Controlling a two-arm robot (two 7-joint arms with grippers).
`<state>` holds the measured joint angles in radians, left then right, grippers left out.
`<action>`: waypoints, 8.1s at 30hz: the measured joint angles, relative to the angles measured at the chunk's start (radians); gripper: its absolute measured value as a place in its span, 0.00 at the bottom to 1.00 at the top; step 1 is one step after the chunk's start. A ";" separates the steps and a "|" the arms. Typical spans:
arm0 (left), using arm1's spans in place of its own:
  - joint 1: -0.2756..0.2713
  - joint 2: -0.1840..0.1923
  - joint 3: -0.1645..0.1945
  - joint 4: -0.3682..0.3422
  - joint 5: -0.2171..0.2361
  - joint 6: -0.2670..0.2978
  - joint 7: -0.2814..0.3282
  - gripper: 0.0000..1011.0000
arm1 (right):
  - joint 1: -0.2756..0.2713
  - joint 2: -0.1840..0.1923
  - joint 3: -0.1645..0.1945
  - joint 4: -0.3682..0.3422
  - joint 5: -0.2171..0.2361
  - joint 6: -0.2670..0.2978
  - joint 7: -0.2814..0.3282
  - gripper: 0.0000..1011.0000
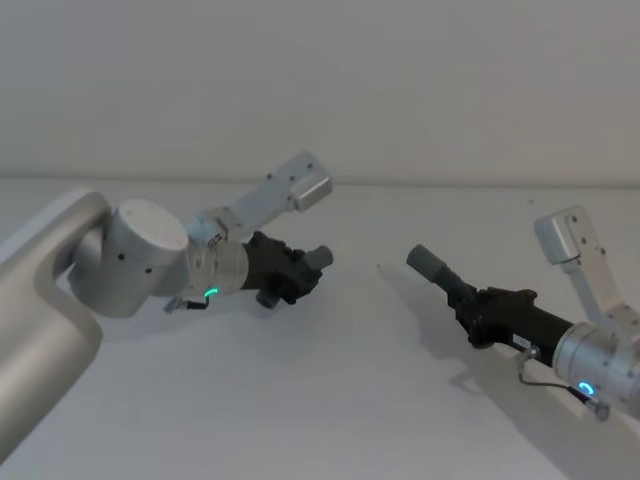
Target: Use both hands to pick up one end of the pipe from the table, align the ends, and insert them.
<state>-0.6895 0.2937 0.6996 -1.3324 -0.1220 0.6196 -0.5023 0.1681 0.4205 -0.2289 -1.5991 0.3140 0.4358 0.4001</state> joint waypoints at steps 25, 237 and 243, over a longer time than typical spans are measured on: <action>-0.172 0.094 0.137 -0.047 0.052 -0.079 -0.297 0.35 | 0.024 0.214 -0.011 0.088 0.055 -0.355 0.401 0.14; -0.308 0.075 0.339 0.238 -0.233 -0.454 -0.651 0.34 | 0.195 0.408 -0.228 0.140 0.157 -0.396 0.590 0.14; -0.308 0.076 0.340 0.238 -0.233 -0.453 -0.650 0.34 | 0.196 0.409 -0.228 0.140 0.158 -0.397 0.591 0.14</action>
<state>-0.9978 0.3695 1.0391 -1.0946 -0.3549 0.1669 -1.1527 0.3639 0.8291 -0.4570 -1.4594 0.4720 0.0389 0.9906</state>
